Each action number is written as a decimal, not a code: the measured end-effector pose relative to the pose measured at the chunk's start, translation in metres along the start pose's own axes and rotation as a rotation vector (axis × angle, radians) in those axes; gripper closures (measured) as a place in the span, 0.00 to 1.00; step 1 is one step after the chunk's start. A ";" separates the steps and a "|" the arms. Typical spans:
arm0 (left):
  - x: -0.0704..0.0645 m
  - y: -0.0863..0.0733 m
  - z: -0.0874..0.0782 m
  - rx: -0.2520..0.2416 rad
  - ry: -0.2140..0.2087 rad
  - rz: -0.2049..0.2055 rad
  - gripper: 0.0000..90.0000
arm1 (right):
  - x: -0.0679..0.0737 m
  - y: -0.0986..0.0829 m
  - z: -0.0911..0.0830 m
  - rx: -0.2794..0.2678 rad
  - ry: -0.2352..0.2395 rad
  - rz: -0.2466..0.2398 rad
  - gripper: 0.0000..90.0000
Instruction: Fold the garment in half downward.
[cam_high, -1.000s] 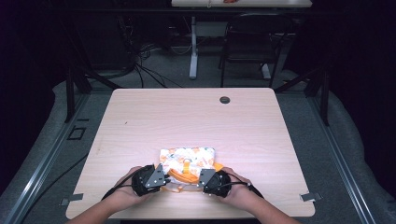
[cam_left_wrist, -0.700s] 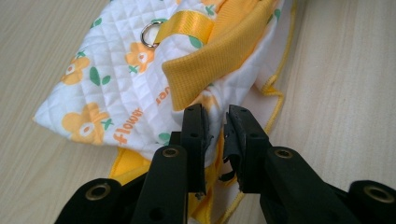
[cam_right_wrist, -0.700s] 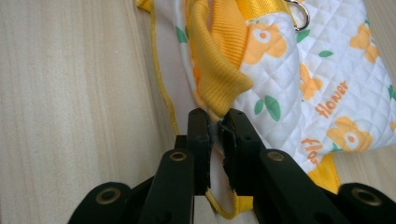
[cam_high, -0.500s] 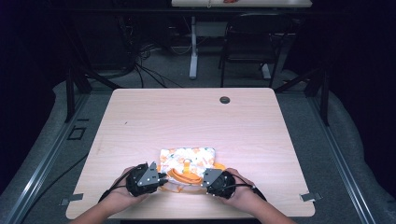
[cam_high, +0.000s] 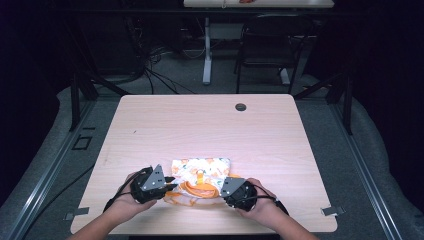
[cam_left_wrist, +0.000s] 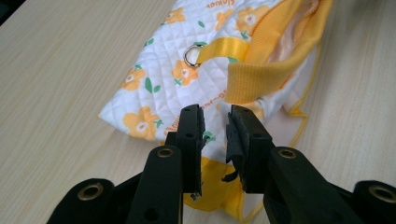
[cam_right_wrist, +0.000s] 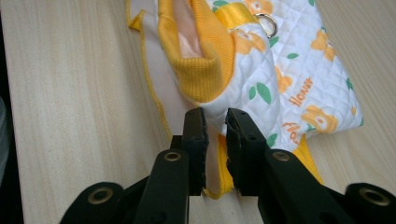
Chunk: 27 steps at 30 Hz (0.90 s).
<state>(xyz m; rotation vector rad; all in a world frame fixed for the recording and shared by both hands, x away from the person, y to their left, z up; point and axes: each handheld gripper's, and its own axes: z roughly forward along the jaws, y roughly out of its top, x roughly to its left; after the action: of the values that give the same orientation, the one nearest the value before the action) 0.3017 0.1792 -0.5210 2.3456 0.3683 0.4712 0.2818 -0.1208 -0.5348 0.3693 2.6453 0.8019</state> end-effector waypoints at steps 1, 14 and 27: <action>0.001 0.001 0.000 -0.004 0.003 -0.006 0.82 | 0.000 0.000 -0.001 -0.003 0.001 0.005 0.85; 0.005 0.010 0.013 -0.017 -0.006 -0.139 0.64 | -0.006 0.007 -0.003 -0.046 -0.035 0.063 0.80; -0.013 -0.012 0.024 0.045 -0.053 -0.097 0.60 | -0.003 0.002 -0.001 -0.032 -0.020 0.063 0.79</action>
<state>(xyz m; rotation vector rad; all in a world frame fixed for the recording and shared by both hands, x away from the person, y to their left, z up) 0.2991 0.1682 -0.5490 2.3663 0.4699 0.3575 0.2842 -0.1206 -0.5316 0.4513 2.6108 0.8552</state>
